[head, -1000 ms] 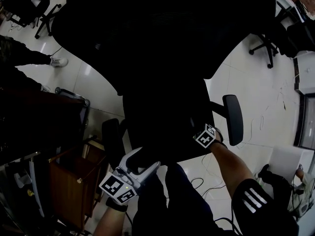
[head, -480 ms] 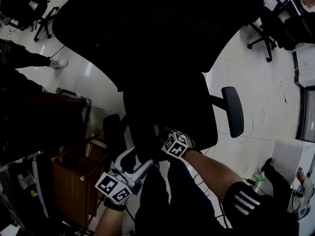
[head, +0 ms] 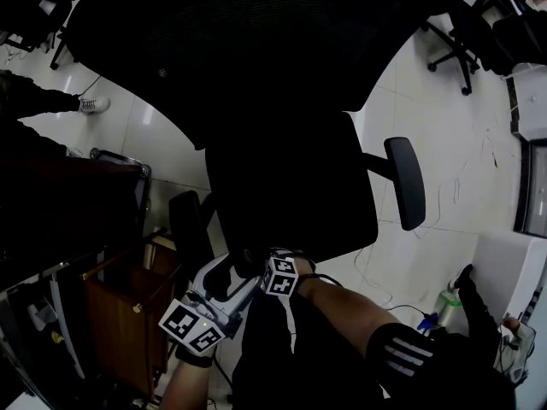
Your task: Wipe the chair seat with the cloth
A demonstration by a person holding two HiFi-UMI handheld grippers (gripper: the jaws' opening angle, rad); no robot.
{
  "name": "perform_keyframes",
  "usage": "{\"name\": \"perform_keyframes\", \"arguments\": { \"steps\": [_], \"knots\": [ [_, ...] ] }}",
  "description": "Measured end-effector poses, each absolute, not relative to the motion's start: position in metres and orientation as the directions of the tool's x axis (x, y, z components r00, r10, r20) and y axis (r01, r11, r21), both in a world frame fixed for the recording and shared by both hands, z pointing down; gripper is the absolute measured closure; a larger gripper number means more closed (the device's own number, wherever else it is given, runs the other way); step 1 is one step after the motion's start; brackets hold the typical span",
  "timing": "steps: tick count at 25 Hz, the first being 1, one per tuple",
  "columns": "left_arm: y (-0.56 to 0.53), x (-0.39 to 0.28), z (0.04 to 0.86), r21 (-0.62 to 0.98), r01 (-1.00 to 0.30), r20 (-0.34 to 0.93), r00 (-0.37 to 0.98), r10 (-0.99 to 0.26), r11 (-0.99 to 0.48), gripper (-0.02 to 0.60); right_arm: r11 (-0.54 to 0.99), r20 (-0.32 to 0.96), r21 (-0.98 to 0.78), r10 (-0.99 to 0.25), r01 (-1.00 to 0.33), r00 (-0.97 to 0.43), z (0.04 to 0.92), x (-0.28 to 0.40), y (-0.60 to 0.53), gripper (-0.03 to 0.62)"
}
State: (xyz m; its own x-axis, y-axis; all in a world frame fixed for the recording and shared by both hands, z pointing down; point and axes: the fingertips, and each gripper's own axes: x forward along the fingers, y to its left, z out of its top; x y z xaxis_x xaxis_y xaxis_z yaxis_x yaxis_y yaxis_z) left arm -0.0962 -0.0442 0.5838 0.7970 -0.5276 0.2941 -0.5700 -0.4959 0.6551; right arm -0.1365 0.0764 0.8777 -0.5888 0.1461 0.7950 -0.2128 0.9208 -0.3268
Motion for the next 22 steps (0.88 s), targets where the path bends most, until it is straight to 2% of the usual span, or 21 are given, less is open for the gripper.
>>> {"name": "perform_keyframes", "arguments": {
  "steps": [5,12,16,22],
  "knots": [
    [-0.05,-0.077,0.578,0.658,-0.551,0.289,0.815,-0.503,-0.514,0.282,0.854,0.863,-0.325,0.093,-0.405,-0.496,0.894,-0.014,0.062,0.566],
    [-0.061,-0.041,0.565,0.654,-0.509,0.262,0.846,-0.464,-0.56,0.282,0.743,0.944,-0.196,-0.033,-0.64,-0.328,0.891,0.165,0.034,0.566],
    [-0.065,-0.025,0.557,0.652,-0.491,0.246,0.858,-0.452,-0.578,0.282,0.728,0.958,-0.142,-0.07,-0.67,-0.279,0.88,0.208,0.025,0.566],
    [-0.063,-0.027,0.551,0.645,-0.487,0.25,0.862,-0.44,-0.589,0.282,0.669,0.965,-0.122,-0.093,-0.734,-0.245,0.876,0.212,0.02,0.566]
  ]
}}
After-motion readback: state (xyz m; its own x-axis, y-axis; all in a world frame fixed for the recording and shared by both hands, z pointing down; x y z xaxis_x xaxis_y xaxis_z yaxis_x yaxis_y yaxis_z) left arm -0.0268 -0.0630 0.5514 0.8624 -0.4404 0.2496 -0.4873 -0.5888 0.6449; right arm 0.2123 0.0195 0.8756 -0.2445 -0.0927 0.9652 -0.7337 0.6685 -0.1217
